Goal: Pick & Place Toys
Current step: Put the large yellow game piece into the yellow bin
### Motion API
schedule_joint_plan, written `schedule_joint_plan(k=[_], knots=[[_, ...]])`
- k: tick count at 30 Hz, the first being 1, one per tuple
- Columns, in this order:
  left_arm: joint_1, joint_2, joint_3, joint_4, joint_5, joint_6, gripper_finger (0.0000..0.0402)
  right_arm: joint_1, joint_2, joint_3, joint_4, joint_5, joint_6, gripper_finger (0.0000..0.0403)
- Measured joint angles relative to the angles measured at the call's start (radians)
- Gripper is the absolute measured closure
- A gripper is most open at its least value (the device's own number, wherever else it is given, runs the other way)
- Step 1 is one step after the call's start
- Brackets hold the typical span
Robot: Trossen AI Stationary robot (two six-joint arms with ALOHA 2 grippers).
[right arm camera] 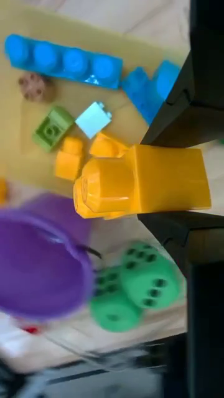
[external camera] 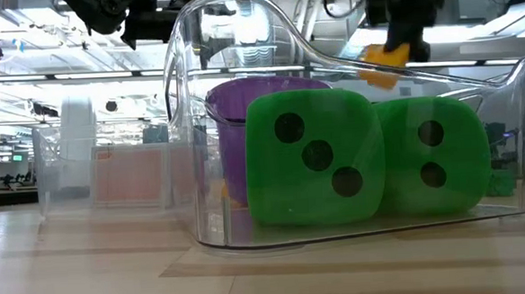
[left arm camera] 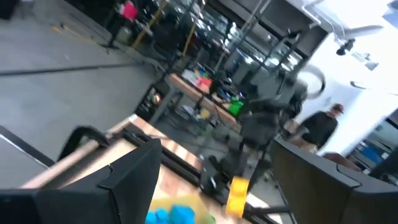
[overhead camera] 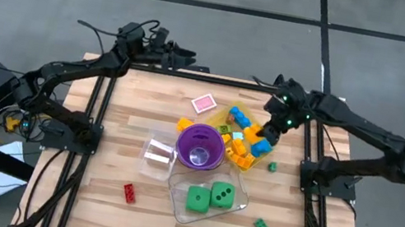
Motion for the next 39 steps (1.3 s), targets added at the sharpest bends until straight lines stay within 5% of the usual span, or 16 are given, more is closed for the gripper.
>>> schedule_joint_plan(k=[5, 10, 20, 39], knots=[[-0.008, 0.000, 0.000, 0.049, -0.058, -0.010, 0.0105, 0.003, -0.034, -0.150, 0.251, 0.020, 0.260, 0.0273], [-0.009, 0.000, 0.000, 0.057, -0.102, -0.055, 0.0105, 0.042, 0.017, -0.231, 0.344, 0.075, 0.348, 0.0273], [-0.026, 0.000, 0.000, 0.056, -0.131, -0.068, 0.0105, 0.045, 0.116, -0.302, 0.528, 0.074, 0.445, 0.0273], [-0.040, 0.000, 0.000, 0.055, -0.186, -0.071, 0.0105, 0.133, 0.189, -0.303, 0.577, 0.129, 0.451, 0.0273]])
